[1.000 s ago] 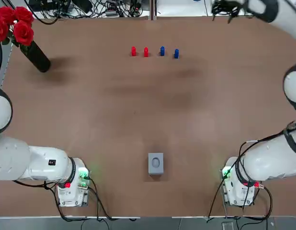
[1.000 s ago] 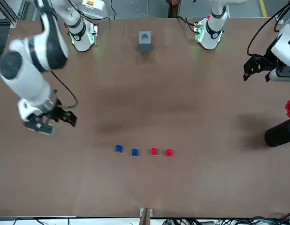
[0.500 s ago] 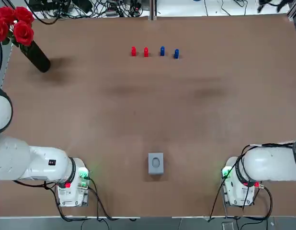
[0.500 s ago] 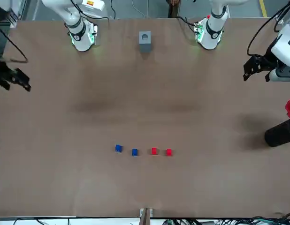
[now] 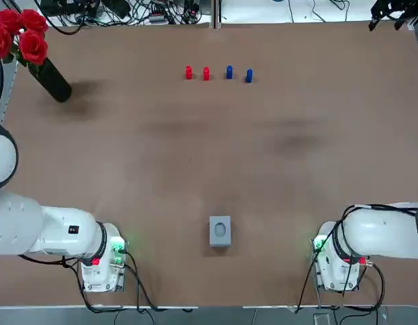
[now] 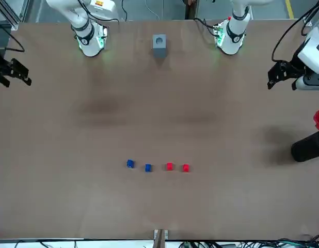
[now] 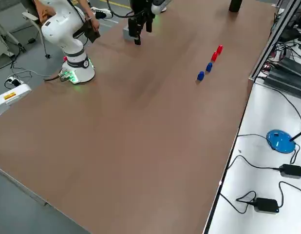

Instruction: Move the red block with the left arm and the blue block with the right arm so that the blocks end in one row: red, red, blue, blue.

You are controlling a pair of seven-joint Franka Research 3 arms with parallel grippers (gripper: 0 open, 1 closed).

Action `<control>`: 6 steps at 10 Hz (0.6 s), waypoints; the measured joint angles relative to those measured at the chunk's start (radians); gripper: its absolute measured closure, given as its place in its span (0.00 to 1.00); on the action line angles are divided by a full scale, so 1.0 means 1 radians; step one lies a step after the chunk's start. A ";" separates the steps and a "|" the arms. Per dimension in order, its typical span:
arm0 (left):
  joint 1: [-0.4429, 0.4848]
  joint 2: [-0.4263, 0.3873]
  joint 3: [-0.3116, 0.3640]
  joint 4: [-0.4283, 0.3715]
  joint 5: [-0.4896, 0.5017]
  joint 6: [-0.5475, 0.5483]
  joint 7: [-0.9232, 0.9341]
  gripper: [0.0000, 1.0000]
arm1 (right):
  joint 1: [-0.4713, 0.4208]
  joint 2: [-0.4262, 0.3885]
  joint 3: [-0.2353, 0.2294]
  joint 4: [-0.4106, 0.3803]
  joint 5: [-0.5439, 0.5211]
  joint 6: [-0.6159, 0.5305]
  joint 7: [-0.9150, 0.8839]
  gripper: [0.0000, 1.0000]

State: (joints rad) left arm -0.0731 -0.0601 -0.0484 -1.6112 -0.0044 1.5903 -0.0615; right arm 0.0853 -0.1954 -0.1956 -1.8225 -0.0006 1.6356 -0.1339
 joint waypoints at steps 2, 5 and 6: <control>0.000 0.000 0.000 0.000 0.000 0.000 0.000 0.00 | -0.004 -0.020 0.000 -0.003 0.000 -0.017 0.000 0.00; -0.002 0.002 0.000 0.000 0.000 0.000 -0.004 0.00 | -0.004 -0.033 0.001 -0.005 0.000 -0.021 -0.001 0.00; -0.002 0.002 0.000 0.001 0.000 0.000 -0.005 0.00 | -0.004 -0.033 0.002 -0.006 0.000 -0.021 -0.001 0.00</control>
State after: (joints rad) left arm -0.0747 -0.0583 -0.0484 -1.6106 -0.0044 1.5903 -0.0670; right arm 0.0816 -0.2280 -0.1938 -1.8283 -0.0006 1.6147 -0.1353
